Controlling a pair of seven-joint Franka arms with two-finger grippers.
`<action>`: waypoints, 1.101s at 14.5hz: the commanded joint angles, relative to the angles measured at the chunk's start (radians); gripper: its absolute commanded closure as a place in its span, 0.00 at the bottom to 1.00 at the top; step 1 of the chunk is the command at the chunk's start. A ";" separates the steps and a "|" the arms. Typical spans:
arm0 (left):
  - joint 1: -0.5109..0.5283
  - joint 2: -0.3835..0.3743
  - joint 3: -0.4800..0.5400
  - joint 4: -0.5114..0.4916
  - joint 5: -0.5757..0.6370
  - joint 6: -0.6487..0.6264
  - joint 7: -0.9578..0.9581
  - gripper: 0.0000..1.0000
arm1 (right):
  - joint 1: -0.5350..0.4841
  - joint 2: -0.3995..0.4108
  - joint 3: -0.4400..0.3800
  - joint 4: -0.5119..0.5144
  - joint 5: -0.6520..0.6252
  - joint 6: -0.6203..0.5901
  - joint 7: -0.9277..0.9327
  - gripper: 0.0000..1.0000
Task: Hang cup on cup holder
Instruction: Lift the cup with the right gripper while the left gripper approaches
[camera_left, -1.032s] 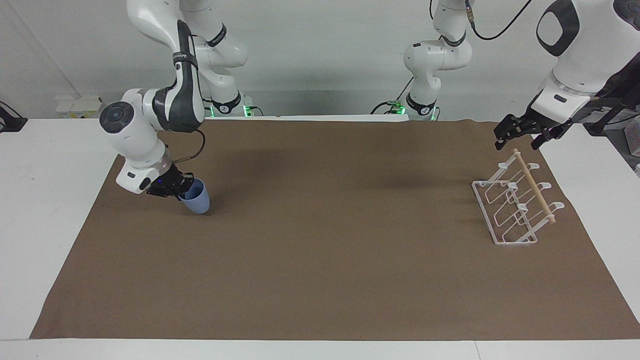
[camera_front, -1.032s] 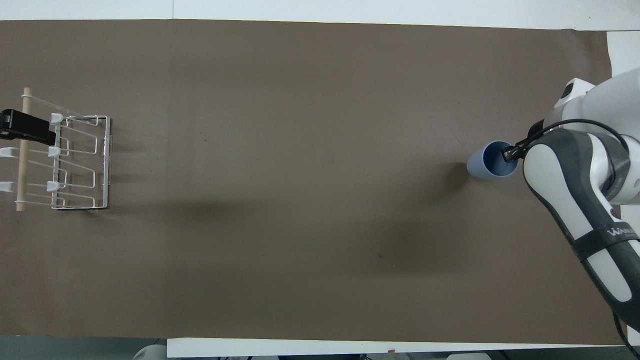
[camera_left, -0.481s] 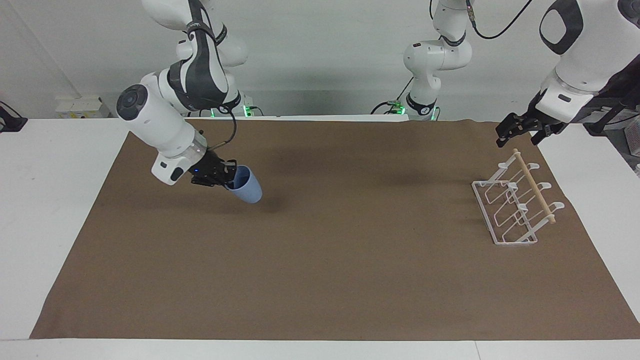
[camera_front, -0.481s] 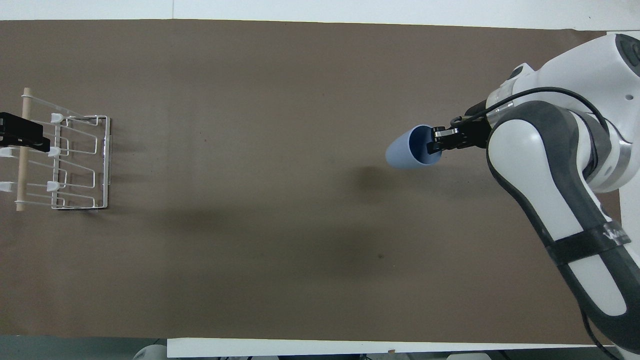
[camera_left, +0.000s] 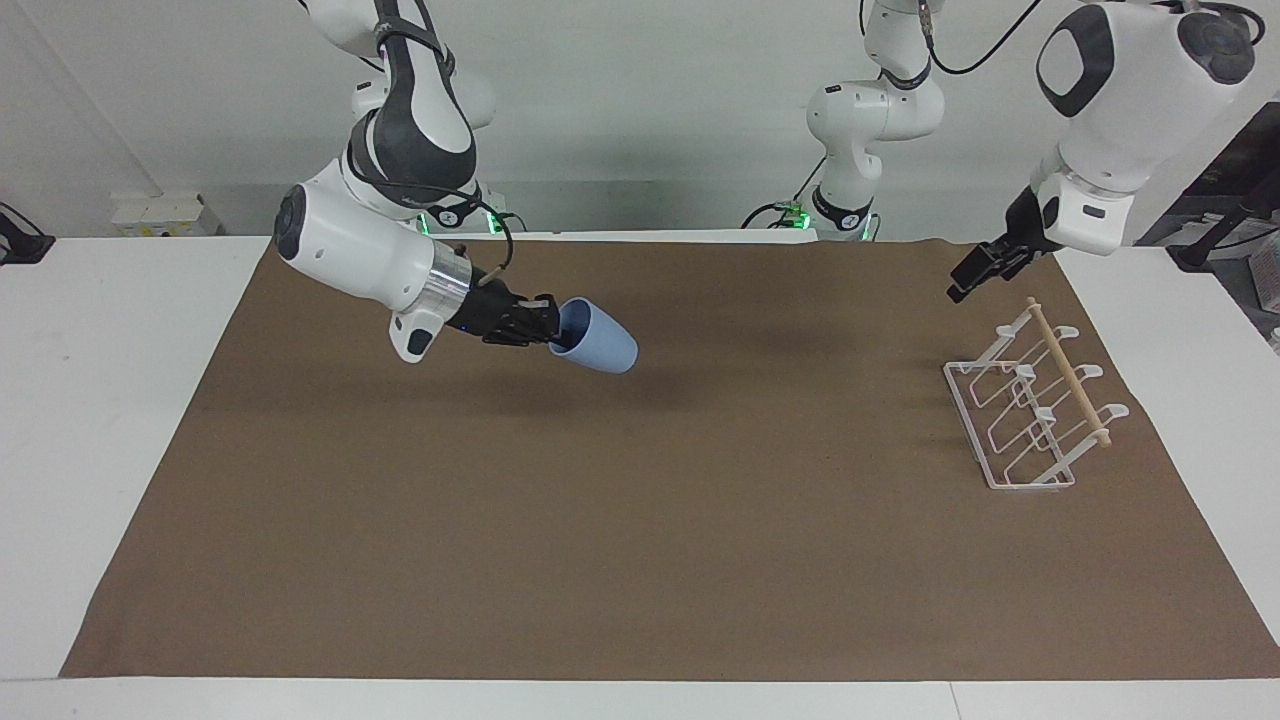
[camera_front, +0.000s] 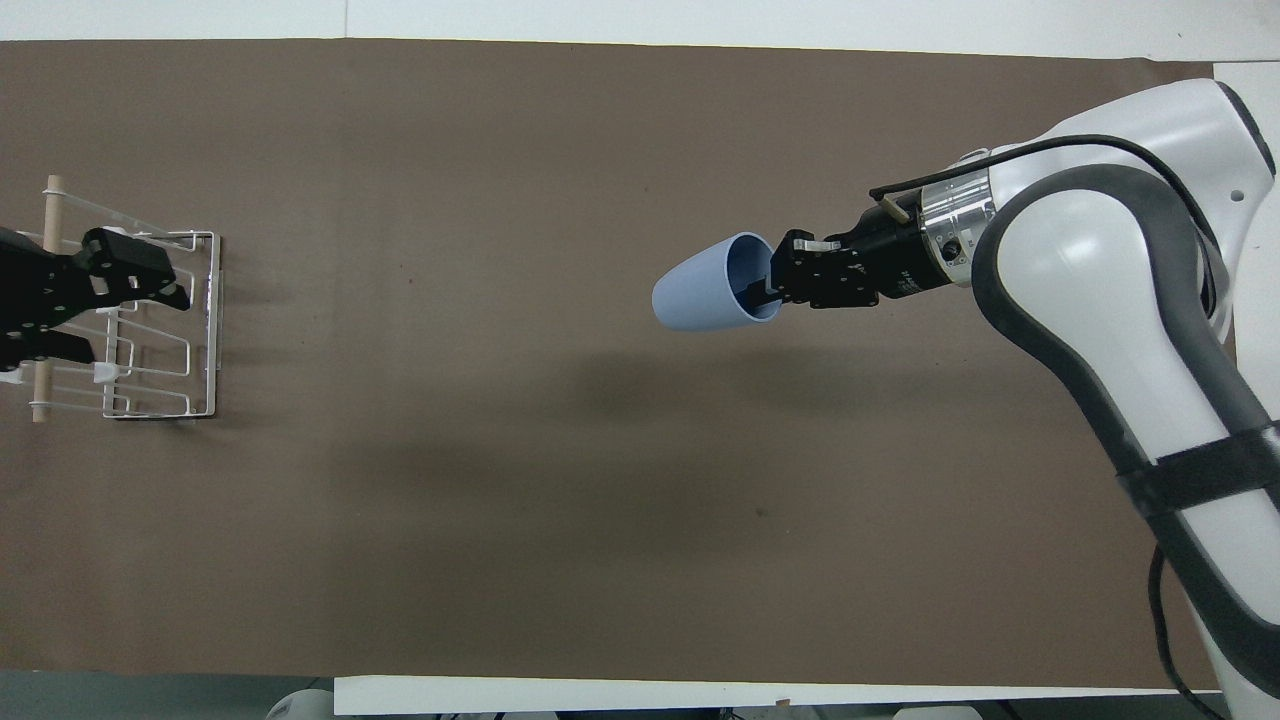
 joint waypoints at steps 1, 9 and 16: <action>-0.063 -0.032 0.006 -0.058 -0.104 0.086 -0.280 0.00 | 0.037 0.015 -0.002 0.063 0.048 -0.019 0.065 1.00; -0.238 0.022 0.006 -0.067 -0.386 0.301 -0.888 0.00 | 0.157 0.048 -0.002 0.112 0.109 0.044 0.297 1.00; -0.369 0.034 0.004 -0.137 -0.469 0.459 -1.040 0.00 | 0.229 0.048 -0.002 0.108 0.118 0.075 0.375 1.00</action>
